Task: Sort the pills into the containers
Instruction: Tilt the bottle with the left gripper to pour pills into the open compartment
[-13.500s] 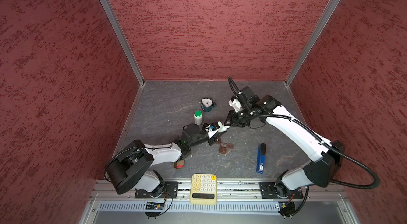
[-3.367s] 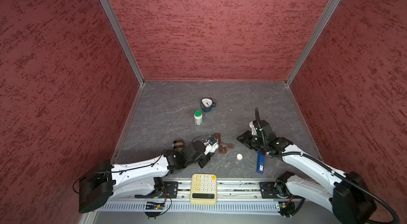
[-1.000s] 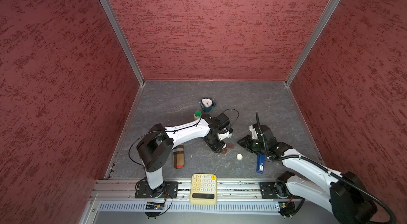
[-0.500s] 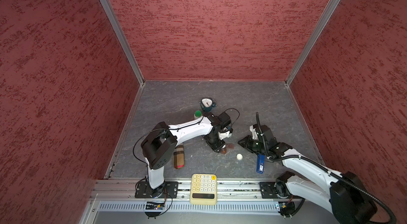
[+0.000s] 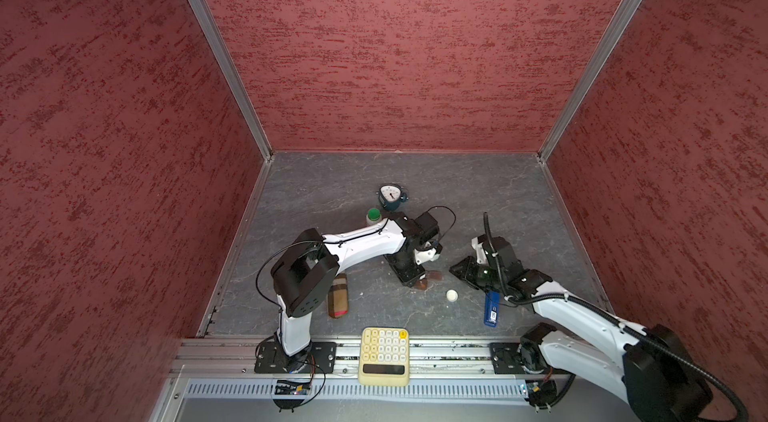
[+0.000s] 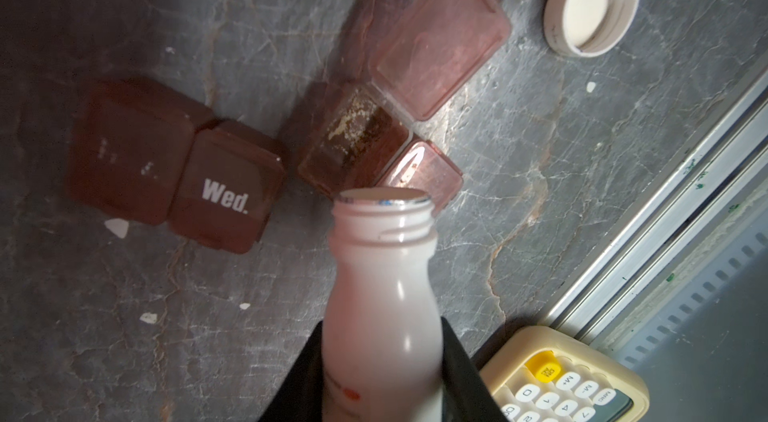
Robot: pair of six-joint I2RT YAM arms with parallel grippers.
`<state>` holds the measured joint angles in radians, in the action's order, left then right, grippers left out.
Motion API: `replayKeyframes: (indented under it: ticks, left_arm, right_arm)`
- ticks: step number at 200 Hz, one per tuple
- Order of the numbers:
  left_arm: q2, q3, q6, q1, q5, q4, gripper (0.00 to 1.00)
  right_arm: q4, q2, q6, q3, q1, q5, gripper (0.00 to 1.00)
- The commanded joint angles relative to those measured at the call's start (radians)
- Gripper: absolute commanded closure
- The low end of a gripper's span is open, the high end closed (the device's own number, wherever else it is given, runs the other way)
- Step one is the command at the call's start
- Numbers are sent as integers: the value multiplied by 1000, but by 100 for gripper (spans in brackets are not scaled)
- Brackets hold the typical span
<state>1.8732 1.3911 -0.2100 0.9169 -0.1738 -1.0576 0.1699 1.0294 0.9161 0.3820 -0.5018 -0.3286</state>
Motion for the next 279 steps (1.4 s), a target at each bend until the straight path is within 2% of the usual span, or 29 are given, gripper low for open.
replayKeyframes:
  ticks: [1,69,279]
  left_arm:
    - [22,33,-43,3,20,-24,100]
    - [68,82,-66,10,47,-89,100]
    - [112,147,-81,19,85,-146,100]
  right_arm:
    - [12,-21,-9,-8,12,24,74]
    - [22,-37,-11,-17,16,30,73]
    - [8,-45,-10,-45,23,31,73]
